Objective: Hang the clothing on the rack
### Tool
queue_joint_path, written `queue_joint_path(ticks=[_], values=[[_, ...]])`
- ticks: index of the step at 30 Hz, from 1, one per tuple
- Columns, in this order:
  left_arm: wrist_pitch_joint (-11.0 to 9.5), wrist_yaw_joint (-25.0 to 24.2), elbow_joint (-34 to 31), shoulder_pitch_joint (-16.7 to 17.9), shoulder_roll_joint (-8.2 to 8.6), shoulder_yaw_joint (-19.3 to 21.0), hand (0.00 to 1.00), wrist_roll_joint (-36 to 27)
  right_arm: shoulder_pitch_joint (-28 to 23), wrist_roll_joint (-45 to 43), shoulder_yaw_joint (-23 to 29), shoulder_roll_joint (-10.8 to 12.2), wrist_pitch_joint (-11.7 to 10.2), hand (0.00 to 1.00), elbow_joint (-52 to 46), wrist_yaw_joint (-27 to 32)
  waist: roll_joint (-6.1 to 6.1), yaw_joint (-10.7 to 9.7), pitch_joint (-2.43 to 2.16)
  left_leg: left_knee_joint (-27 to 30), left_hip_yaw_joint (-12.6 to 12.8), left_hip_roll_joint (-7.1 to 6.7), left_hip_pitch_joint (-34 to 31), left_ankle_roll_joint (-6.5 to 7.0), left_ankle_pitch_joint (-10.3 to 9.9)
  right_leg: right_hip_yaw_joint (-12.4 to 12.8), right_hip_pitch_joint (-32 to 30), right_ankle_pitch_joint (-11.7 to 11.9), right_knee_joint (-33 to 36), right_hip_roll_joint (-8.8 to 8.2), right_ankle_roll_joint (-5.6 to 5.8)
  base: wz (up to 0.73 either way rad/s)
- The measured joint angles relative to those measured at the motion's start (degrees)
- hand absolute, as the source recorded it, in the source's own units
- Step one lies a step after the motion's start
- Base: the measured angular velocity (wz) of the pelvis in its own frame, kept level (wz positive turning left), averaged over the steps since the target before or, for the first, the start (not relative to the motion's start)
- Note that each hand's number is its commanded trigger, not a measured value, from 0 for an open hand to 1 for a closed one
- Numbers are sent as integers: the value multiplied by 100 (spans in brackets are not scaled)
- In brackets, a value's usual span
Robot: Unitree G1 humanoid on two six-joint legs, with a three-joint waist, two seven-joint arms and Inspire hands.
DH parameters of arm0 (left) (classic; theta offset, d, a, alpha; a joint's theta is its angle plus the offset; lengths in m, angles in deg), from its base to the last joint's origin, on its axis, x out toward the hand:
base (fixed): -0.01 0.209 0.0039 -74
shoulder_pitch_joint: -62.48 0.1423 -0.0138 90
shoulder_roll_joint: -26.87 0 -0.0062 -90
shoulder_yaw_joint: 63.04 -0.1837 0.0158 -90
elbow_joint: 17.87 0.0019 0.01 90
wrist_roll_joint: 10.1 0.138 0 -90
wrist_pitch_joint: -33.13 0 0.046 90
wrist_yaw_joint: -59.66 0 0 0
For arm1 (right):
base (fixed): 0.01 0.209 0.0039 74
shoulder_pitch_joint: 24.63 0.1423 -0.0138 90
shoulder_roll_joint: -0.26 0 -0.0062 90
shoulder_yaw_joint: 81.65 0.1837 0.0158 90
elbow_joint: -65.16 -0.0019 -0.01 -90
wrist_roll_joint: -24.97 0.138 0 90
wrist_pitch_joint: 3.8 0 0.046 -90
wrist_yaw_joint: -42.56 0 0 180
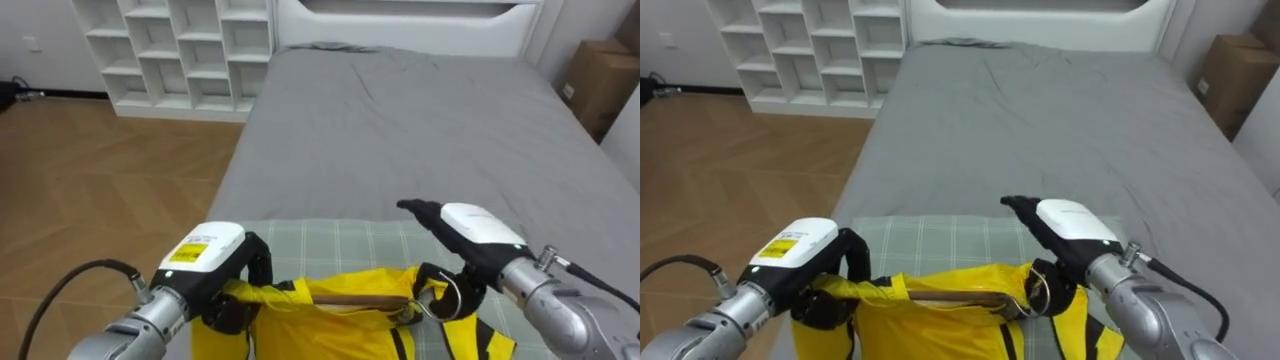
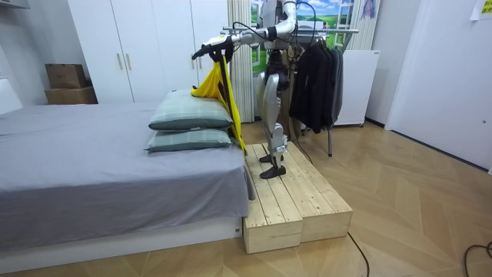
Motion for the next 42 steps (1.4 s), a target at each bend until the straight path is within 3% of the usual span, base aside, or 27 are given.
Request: queue_joint_path(ticks=[5,10,21,31,38,42], values=[[-2,-13,7,-26,1,-1,100,-5,28,8,-1,-14,7,0,351,-548,-37,-8,5,15,2,4,0,0,0,0,-23,0,2,3,0,0],[4,-13,51,-46,0,-1,100,-4,28,-4,-1,-21,184,0,579,-883,-66,-6,4,21,19,1,-1,1,0,11,-31,1,3,1,-2,0],[-1,42,404,-97,37,-19,100,-34,28,-32,-183,-18,243,0,1026,-977,-74,25,8,-11,54,8,33,1,0,11,-24,2,5,0,-1,0],[-54,201,410,-99,40,-31,100,-118,28,385,-147,48,147,0,901,-544,-45,-6,2,1,44,10,34,1,1,12,18,4,2,2,-3,0],[-109,464,410,-97,41,-276,100,-97,26,1251,-142,66,-18,0,848,73,118,-32,3,-24,16,-1,141,1,1,5,132,5,-10,-2,-4,1],[-126,530,411,-55,107,-297,100,-84,21,1583,208,453,-26,0,1028,379,231,-55,-22,-26,9,2,153,-1,3,-7,112,5,-16,5,-4,0]])
